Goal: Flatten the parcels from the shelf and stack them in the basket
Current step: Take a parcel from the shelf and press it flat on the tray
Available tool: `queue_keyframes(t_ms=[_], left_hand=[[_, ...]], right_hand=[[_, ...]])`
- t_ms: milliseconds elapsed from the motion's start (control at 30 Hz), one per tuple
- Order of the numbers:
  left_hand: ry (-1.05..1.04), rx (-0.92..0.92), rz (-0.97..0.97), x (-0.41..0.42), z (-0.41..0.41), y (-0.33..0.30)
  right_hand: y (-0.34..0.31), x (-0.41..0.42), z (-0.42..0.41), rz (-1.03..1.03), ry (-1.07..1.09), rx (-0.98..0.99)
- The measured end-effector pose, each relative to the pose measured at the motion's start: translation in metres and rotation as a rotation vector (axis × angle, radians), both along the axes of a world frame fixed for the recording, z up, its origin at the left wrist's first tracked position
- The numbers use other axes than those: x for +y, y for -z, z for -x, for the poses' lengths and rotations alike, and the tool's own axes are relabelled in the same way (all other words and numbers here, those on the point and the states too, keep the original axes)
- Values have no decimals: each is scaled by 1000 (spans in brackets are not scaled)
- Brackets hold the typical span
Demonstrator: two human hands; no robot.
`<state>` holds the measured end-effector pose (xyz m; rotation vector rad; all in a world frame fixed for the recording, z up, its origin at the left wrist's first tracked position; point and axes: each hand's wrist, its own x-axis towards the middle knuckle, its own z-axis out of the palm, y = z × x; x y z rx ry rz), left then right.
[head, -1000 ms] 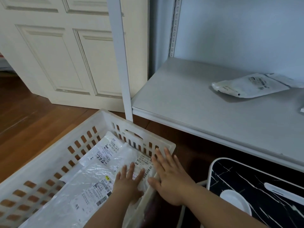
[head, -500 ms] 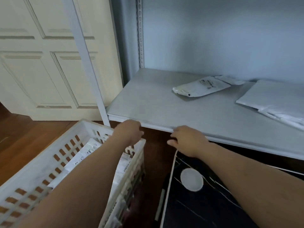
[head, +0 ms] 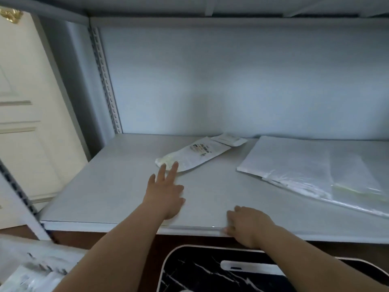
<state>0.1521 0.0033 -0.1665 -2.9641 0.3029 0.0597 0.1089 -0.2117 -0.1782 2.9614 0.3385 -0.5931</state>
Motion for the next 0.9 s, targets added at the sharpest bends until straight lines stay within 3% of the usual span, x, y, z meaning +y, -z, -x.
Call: queue_keyframes(t_ms=[367, 567, 700, 800, 900], left_hand=[[-79, -91, -85, -4, -50, 17], [20, -225, 3, -15, -4, 8], [128, -242, 163, -31, 66, 17], [291, -266, 258, -39, 113, 26], [386, -258, 323, -60, 160, 27]], right_hand=[[5, -14, -16, 119, -164, -54], [13, -19, -4, 28, -97, -20], [7, -15, 23, -363, 129, -21], [-6, -11, 44, -906, 485, -56], [-8, -9, 77, -1369, 781, 48]])
